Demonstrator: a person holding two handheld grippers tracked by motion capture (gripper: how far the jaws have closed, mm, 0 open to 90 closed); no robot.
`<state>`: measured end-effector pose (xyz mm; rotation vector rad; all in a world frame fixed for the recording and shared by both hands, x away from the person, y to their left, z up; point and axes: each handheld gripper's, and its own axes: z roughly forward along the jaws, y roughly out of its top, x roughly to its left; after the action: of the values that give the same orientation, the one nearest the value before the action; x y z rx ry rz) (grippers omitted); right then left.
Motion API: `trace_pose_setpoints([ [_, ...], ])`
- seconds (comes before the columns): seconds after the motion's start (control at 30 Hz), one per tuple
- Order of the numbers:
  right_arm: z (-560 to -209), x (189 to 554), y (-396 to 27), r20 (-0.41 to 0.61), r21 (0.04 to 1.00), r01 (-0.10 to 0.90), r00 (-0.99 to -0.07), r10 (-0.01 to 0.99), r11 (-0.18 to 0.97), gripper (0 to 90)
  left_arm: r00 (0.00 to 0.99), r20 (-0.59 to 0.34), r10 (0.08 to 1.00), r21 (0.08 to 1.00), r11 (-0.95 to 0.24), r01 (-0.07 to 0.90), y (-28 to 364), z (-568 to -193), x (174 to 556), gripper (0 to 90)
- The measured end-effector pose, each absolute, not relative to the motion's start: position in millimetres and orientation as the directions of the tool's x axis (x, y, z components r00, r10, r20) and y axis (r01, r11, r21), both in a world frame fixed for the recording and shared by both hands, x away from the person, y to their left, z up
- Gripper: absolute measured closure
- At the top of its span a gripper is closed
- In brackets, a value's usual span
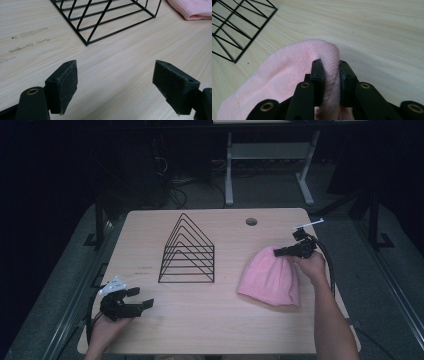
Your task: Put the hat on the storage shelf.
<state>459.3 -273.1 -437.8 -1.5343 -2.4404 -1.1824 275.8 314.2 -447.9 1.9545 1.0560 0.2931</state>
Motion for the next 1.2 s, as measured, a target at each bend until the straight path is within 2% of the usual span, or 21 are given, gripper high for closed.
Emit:
trace_pose_setpoints([
  [0.6, -389.6, 419.0, -276.4, 0.357, 0.727, 0.658, -0.606, 0.711, 0.196, 77.7, 0.618, -0.184, 0.764, 0.783, -0.266, 0.562, 311.8, -447.8, 275.4, 19.8],
  [1.2, -324.7, 369.9, -260.8, 0.204, 0.827, 0.497, -0.7, 0.684, 0.261, 78.0, 0.636, -0.178, 0.751, 0.787, -0.279, 0.55, 306.8, -444.3, 273.0, 20.4],
])
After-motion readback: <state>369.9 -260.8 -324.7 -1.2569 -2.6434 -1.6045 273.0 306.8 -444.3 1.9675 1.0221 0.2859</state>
